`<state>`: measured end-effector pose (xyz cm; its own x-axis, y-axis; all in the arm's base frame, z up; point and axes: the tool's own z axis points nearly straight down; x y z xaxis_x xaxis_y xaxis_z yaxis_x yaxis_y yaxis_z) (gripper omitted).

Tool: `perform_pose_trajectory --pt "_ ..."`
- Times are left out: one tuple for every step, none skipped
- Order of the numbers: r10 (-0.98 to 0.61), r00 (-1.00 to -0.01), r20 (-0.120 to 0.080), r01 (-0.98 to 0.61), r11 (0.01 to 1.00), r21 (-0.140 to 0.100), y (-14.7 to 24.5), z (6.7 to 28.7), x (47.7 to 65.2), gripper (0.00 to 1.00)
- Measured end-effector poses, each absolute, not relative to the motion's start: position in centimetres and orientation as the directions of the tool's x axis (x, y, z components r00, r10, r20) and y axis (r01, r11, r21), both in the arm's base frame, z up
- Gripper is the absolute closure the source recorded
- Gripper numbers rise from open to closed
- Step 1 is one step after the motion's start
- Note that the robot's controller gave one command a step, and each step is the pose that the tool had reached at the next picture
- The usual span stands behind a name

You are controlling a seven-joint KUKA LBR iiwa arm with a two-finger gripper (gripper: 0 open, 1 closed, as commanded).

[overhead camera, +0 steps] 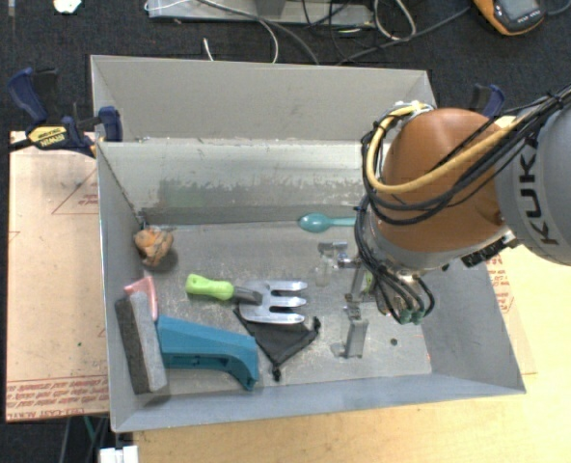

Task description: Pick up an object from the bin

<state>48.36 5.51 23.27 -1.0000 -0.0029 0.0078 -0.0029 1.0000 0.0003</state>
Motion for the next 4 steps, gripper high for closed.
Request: perform_pose_trajectory --pt "-0.001 -1.000 0.000 -0.001 1.000 0.001 5.5 23.7 48.5 0.00" --pt "0.006 -1.000 -0.004 0.006 1.000 0.003 8.8 17.0 49.4 0.00" --pt "0.145 -0.989 -0.009 0.145 0.989 0.004 9.6 11.8 49.7 0.00" --pt "0.073 -0.997 -0.006 0.073 0.997 0.004 5.4 7.4 55.6 1.00"
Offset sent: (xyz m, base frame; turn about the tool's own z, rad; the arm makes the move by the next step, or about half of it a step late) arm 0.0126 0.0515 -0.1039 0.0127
